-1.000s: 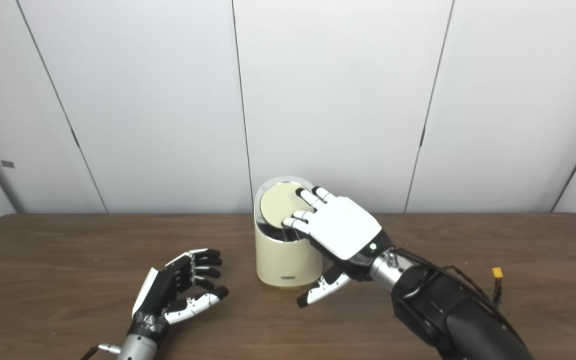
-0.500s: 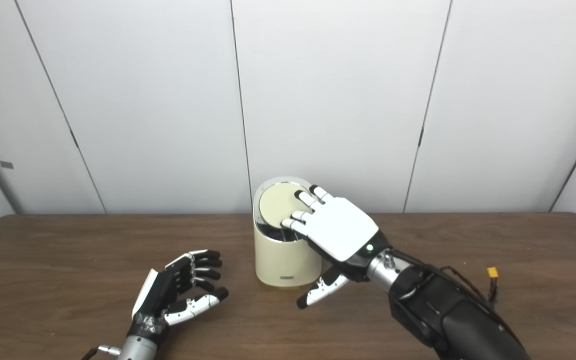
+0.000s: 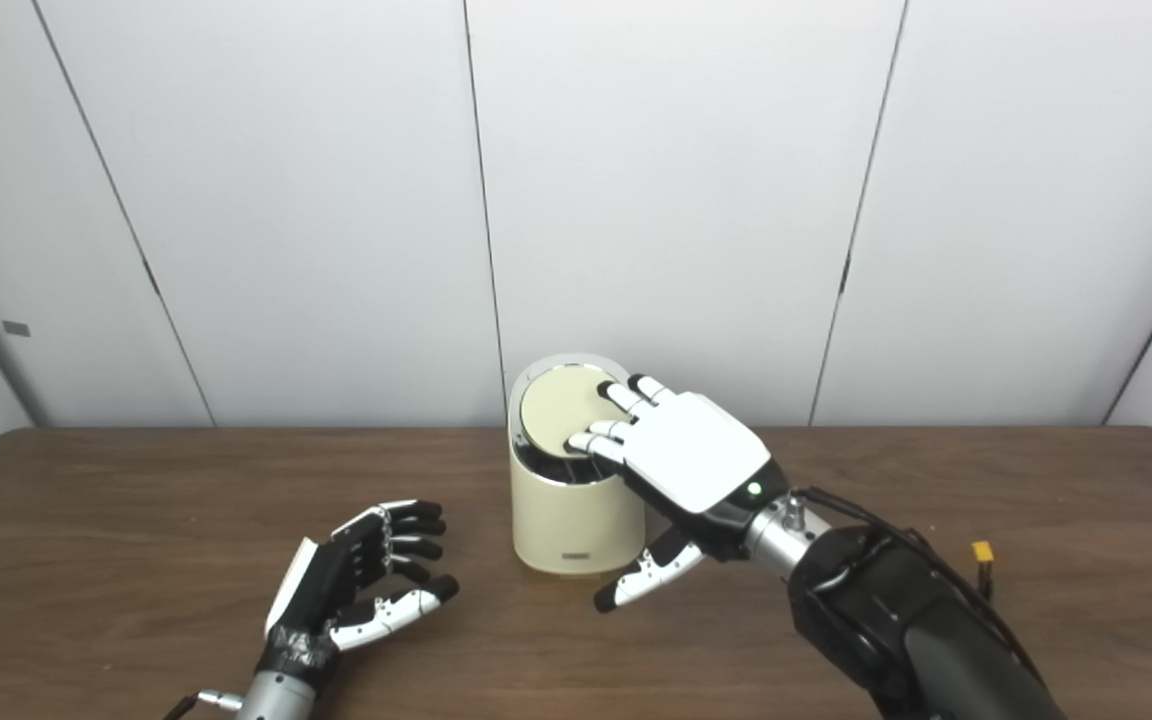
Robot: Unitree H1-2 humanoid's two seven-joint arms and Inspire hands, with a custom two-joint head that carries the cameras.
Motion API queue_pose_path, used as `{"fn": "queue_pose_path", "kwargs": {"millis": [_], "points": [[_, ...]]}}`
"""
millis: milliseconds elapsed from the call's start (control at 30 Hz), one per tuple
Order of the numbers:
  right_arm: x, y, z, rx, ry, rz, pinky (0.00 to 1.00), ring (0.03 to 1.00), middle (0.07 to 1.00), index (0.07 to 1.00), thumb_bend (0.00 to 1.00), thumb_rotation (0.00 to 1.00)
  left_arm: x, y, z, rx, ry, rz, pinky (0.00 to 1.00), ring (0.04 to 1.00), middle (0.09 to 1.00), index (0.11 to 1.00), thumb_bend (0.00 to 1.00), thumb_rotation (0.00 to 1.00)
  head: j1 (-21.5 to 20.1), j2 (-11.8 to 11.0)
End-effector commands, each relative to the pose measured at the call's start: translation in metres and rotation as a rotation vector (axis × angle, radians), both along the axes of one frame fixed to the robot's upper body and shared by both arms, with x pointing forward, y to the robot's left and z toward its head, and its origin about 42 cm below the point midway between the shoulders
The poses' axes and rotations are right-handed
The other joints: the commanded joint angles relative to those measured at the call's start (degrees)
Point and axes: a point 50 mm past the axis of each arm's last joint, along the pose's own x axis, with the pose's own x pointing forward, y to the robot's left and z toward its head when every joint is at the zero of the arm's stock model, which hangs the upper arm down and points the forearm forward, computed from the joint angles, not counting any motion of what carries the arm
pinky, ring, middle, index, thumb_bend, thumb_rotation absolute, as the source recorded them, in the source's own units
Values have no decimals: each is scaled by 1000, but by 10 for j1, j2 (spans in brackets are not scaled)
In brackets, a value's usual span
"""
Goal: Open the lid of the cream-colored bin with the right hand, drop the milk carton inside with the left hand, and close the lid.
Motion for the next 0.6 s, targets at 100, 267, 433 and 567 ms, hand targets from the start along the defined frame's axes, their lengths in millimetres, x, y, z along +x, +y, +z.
{"fn": "queue_pose_path", "kwargs": {"millis": [100, 267, 433, 567], "points": [[-6, 1, 25, 180, 7, -82, 999, 1000, 837, 870, 621, 724, -1, 1, 3, -13, -19, -5, 550, 641, 703, 734, 734, 176, -1, 1], [-7, -1, 27, 226, -3, -104, 1000, 1000, 829, 861, 610, 687, -1, 0, 2, -10, -22, -9, 557, 649, 708, 737, 722, 175, -1, 1], [-8, -5, 26, 237, -14, -124, 1000, 1000, 828, 859, 608, 657, -2, 0, 3, -12, -15, -2, 555, 645, 703, 733, 737, 185, 0, 2], [-8, -7, 25, 258, -11, -131, 1000, 1000, 835, 860, 626, 648, -1, 1, 3, -6, -23, -9, 557, 649, 707, 736, 723, 183, 0, 3]]}}
